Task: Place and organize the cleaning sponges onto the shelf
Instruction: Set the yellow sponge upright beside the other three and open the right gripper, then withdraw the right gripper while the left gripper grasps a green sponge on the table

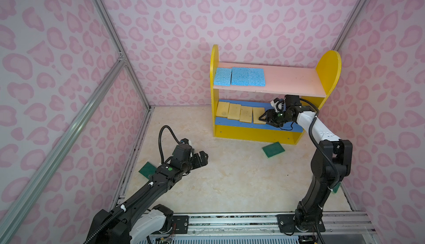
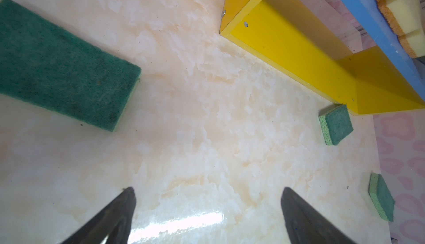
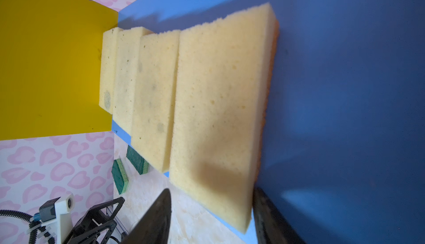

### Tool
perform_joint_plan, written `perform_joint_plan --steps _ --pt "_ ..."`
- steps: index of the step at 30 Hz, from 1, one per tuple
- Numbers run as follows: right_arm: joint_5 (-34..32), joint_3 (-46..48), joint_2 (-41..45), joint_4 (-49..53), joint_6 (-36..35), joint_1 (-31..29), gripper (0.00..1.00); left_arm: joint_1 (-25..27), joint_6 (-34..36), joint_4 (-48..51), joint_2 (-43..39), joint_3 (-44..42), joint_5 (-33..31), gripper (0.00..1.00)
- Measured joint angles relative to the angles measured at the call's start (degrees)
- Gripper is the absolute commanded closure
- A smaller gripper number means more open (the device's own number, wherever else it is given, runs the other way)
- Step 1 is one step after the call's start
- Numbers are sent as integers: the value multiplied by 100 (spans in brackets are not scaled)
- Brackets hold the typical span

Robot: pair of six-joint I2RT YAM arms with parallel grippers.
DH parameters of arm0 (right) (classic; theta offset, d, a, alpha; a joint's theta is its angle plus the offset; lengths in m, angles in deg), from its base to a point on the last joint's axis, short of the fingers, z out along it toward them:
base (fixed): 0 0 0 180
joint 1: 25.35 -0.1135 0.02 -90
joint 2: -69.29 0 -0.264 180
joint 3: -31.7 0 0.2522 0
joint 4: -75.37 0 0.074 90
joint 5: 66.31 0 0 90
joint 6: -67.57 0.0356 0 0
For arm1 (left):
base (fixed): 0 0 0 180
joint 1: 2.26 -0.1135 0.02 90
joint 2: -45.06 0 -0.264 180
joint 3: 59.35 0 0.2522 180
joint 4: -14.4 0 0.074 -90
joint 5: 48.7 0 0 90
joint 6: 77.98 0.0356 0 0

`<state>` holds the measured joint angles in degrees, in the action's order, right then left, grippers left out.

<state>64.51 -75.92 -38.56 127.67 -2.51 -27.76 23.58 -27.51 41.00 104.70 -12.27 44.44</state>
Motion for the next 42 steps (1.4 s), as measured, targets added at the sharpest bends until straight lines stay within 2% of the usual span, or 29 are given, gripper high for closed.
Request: perform_joint_plan --steps 5,11,13,23,31,38,41,42 --pt "-116 81 299 -22 7 -9 27 -162 -70 83 -24 0 9 1" --pt "-485 529 782 125 57 -72 27 -664 -208 72 61 -94 245 22" --pt "-697 702 1008 118 68 -203 27 -813 -251 70 96 -122 273 26" --pt "-1375 2057 2260 -605 223 -710 28 -1296 -444 -11 522 -120 -35 27" --pt "-1329 2708 2949 -1088 463 -774 29 -1513 -546 -103 1071 -120 -273 29" --pt "-1233 3272 3611 -1392 605 -1123 30 -1600 -590 -232 1655 15 -507 31" --pt "-1235 3578 3950 -1504 627 -1320 30 -1652 -632 -337 1904 118 -581 37" --pt "-1237 3685 4059 -1517 649 -1384 30 -1670 -629 -356 2020 175 -610 43"
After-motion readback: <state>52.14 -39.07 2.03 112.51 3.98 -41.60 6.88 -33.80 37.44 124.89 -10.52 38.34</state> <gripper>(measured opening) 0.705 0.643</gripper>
